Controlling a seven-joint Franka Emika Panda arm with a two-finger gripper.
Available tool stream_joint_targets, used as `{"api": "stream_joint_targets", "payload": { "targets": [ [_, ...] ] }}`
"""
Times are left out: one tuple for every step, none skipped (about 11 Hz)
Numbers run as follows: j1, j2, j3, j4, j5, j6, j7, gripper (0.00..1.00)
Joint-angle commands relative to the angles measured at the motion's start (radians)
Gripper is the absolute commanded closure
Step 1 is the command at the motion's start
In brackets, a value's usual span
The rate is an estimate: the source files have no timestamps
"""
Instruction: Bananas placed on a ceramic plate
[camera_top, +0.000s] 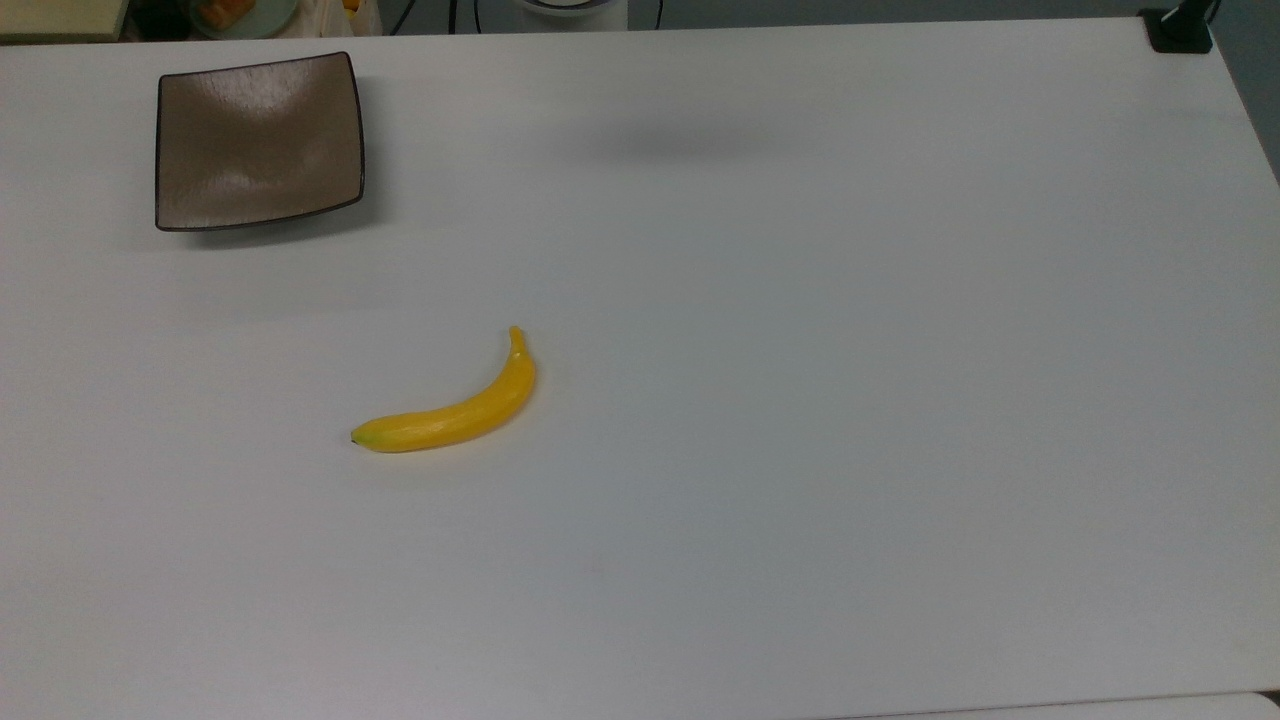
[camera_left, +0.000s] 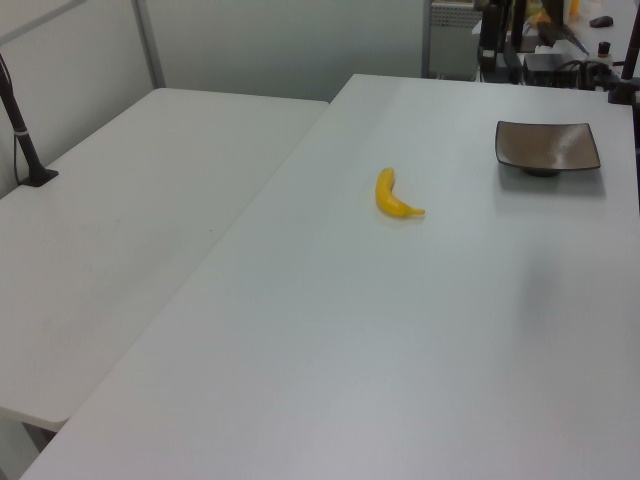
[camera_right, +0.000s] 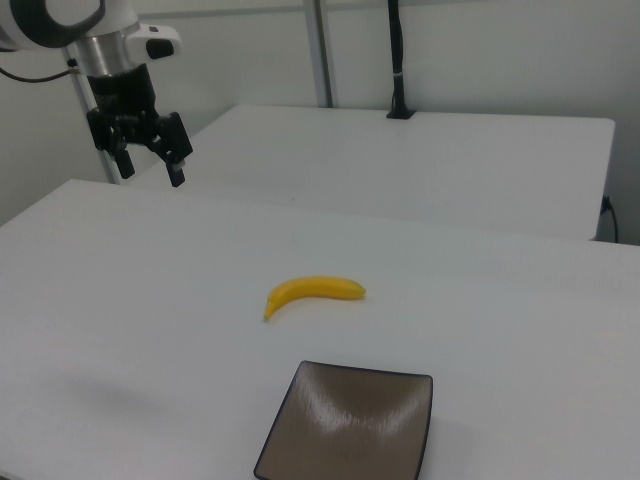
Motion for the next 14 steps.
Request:
{"api": "stream_joint_targets", "payload": {
  "targets": [
    [0.010,-0.005,-0.033,0.006,0.057,-0.016,0.006,0.00],
    [0.010,-0.005,-0.033,0.005,0.058,-0.016,0.007,0.00],
    [0.010,-0.005,-0.033,-0.001,0.058,-0.019,0.007,0.00],
    [0.010,-0.003,-0.033,-0.003,0.058,-0.024,0.003,0.00],
    [0.010,0.003,-0.031,0.002,0.056,-0.028,0.003,0.00],
    [0.010,0.003,-0.031,0.003,0.056,-0.024,0.006,0.00],
    [0.005,0.003,-0.027,0.003,0.056,-0.031,0.006,0.00],
    [0.005,0.000,-0.027,0.005,0.056,-0.033,0.007,0.00],
    [0.005,-0.002,-0.027,0.005,0.059,-0.030,-0.002,0.00],
    [0.008,-0.002,-0.028,0.005,0.062,-0.031,-0.002,0.00],
    [0.010,0.000,-0.028,0.006,0.062,-0.032,0.004,0.00],
    [0.010,0.002,-0.027,0.009,0.061,-0.032,0.007,0.00],
    [0.010,0.003,-0.027,0.017,0.061,-0.033,0.009,0.00],
    [0.010,0.006,-0.027,0.038,0.061,-0.035,0.039,0.00]
  ]
}}
